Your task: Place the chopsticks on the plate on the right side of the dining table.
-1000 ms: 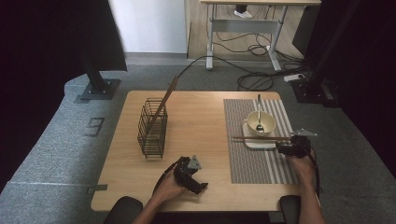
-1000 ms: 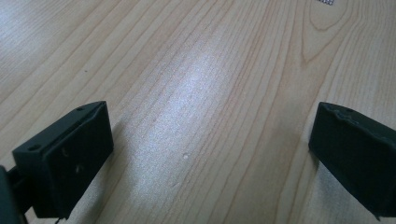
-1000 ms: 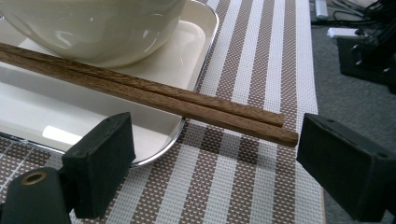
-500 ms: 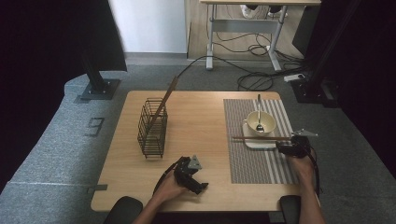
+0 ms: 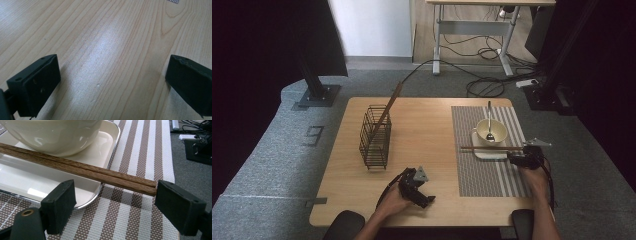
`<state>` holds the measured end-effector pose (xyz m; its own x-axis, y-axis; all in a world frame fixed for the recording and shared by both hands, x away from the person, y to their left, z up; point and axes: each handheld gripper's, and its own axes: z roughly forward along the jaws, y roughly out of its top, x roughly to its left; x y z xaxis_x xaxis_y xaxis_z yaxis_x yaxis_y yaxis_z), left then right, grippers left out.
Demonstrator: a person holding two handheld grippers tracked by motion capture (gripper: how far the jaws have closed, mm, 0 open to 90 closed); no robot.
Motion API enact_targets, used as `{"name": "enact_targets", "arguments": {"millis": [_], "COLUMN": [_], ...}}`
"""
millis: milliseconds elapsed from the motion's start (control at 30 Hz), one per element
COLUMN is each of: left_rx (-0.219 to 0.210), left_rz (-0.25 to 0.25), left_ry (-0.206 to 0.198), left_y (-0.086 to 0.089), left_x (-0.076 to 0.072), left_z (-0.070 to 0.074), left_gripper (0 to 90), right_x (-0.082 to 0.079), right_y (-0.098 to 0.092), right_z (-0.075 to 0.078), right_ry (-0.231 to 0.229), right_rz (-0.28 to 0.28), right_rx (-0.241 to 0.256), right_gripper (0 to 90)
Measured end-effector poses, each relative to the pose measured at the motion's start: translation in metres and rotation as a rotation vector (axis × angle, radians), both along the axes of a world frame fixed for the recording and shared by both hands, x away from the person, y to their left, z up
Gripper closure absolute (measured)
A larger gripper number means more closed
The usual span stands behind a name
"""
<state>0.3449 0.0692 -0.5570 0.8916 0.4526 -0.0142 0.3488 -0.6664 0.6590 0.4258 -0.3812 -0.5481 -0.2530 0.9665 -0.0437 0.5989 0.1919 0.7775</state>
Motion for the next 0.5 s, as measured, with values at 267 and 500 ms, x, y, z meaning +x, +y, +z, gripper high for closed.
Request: {"name": "enact_targets", "arguments": {"millis": [267, 500], "left_rx": [0.0, 0.001], "left_rz": [0.0, 0.0], "left_ry": [0.0, 0.0], "left_y": [-0.0001, -0.0002], "left_x": [0.0, -0.0001], "left_z": [0.0, 0.0], "left_gripper": [0.0, 0.0], "right_x": [0.0002, 0.0004], "right_y": [0.0002, 0.0001], "right_z": [0.0, -0.0001], "right_ry": [0.001, 0.002], "right_rz": [0.004, 0.003], "right_rx": [0.0, 0.002], "right_gripper": [16.1, 16.1]}}
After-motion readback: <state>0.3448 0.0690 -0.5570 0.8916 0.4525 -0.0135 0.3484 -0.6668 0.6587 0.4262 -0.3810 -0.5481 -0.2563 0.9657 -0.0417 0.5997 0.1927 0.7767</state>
